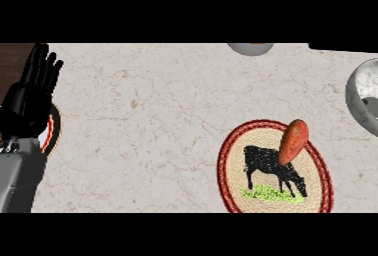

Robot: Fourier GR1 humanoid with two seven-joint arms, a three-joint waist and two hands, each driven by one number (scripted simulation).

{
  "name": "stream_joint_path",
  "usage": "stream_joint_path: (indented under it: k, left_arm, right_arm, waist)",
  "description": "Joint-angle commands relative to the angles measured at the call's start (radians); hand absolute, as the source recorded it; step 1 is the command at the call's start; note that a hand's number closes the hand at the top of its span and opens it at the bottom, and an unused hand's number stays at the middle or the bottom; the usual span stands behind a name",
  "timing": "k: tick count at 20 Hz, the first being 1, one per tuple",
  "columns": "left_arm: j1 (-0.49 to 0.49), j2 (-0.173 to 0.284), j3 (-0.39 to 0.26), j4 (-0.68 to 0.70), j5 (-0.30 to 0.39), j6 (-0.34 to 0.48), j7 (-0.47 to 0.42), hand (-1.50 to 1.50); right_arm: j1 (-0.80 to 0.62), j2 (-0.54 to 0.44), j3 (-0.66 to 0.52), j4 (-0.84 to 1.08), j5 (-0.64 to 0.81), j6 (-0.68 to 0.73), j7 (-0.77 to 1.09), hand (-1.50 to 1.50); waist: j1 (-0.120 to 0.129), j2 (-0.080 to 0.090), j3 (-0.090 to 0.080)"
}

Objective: Pick the cupcake from the placemat and place it in the bowl

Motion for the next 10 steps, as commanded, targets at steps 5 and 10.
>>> stream_joint_path:
  k: [5, 10]
  left_arm:
    - [-0.004, -0.014, -0.004, -0.008, 0.004, 0.004, -0.001, 0.00]
    - [0.006, -0.011, 0.001, -0.007, 0.010, -0.008, -0.014, 0.00]
  right_arm:
    - [-0.002, -0.056, -0.064, 0.037, -0.072, 0.183, -0.009, -1.50]
    - [0.018, -0.069, -0.088, 0.028, -0.103, 0.209, 0.013, -1.50]
  waist:
    - [0.012, 0.016, 0.008]
    - [0.008, 0.019, 0.010]
